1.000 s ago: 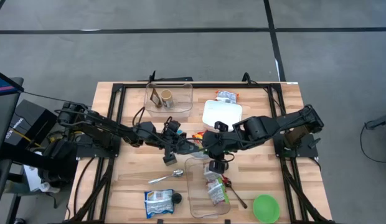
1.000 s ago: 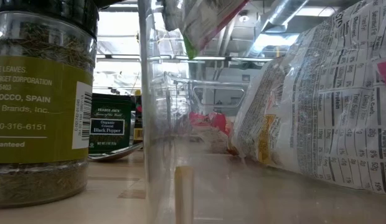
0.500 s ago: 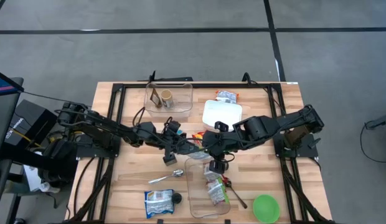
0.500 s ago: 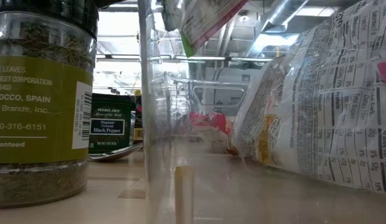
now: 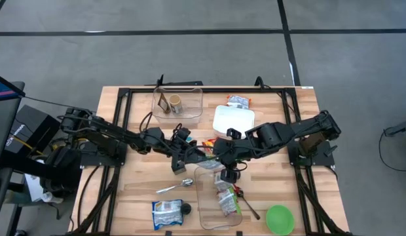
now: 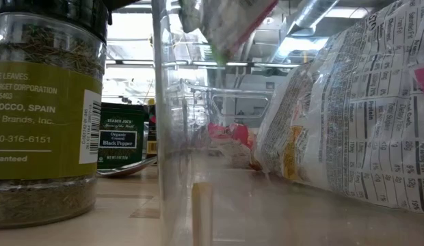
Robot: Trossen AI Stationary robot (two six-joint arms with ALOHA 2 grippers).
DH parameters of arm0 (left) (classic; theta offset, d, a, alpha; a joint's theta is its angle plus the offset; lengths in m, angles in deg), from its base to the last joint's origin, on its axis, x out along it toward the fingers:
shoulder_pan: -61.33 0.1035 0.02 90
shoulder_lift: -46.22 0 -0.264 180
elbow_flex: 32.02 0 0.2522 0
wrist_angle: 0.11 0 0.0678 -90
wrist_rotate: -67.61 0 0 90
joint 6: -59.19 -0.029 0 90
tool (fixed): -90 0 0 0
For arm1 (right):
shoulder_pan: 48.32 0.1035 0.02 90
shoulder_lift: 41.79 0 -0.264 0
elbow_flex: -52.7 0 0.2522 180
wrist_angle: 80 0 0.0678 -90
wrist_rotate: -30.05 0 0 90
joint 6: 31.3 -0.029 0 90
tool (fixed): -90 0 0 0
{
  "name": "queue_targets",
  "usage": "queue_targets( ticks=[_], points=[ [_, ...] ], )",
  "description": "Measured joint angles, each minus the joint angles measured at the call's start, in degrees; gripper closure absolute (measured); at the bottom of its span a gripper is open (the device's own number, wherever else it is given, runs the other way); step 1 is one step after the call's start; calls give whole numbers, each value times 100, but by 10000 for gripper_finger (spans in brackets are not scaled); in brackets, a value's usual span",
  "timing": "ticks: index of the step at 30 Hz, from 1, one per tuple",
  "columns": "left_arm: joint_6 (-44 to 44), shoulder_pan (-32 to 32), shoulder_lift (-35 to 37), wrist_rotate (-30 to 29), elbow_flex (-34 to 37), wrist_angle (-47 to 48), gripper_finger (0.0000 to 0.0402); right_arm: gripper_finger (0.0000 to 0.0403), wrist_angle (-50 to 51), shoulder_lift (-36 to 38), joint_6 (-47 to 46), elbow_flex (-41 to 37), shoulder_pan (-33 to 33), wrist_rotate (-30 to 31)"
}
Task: Pick & Place Food Item
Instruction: Put the green noodle pack into the bottom transparent bin
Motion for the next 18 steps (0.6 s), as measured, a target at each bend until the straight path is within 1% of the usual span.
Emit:
queue_targets(
  ticks=[2,5,14,18],
  points=[
    [25,77,0,201,0,4,269,401,98,2,-77,-1,2,-1],
    [63,143,0,291,0,7,260,402,198,2,-207,-1,37,0],
    [66,296,3,382,0,-135,263,402,330,4,-502,-1,299,-7],
    [66,314,156,460,0,-164,263,403,368,62,-785,-3,437,-7]
  ],
)
